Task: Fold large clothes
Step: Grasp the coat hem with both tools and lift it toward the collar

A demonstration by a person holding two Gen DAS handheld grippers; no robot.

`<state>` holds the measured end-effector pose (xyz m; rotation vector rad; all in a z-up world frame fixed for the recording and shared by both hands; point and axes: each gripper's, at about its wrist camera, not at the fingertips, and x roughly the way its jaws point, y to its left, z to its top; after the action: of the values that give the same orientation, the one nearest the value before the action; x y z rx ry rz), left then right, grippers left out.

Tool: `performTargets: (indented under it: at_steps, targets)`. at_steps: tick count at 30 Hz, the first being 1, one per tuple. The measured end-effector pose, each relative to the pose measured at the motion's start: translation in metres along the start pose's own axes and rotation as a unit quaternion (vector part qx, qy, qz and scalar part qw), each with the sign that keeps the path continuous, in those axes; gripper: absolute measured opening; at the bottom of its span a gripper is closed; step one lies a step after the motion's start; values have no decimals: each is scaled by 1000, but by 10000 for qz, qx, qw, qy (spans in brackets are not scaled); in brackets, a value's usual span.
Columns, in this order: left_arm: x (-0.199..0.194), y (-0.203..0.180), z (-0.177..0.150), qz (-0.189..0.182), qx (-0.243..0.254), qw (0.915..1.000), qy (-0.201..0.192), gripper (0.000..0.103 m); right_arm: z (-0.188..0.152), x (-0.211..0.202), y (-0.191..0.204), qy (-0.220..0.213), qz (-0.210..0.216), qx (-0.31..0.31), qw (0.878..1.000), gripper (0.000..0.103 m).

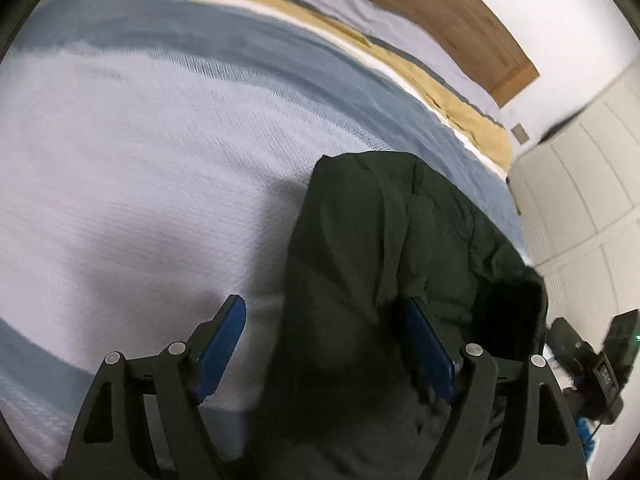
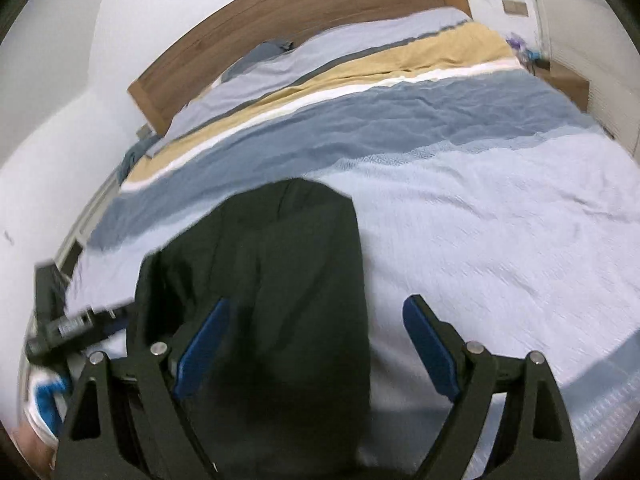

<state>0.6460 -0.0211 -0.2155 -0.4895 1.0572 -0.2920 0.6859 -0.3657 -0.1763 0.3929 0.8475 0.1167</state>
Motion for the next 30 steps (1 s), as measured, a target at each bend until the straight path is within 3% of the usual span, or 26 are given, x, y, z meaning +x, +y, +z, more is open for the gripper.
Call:
performTargets:
  at_steps: [5,6,8,9,10,12,15,21,25,30]
  targets:
    - [26,-11,-2,-112,-62,9994,322,82,14,38,-6,321,-7,420,9986,88]
    - [29,-16,-4,-101,-11,9992,377,78,15,44,-6,387,29,469,9981,88]
    - [31,-26,-8,-23,145,9989,438,52,15,54,-2,547,-25,409,9977,88]
    - [31,-29,-9,33,195,9986,484,34,15,58,2,620,-139,285,9976,85]
    - [31,-30,-9,92,227,9984,517,21,16,60,8,662,-160,168,9975,63]
    - [24,-31,-11,152,277,9983,481,15,15,61,16,826,-188,10,9964,24]
    - [8,-29,-16,175,277,9987,394,12,11,46,25,907,-213,-252,9953,15]
    - [-46,-37,-38,168,580,9980,179,11,5,-23,45,702,-17,-523,9962,14]
    - [-98,-40,-73,-79,771,9970,-76,11,-14,-78,49,517,237,-554,9968,14]
    - [-146,-28,-135,-271,1092,9934,-210,11,-65,-140,35,280,647,-263,9972,14]
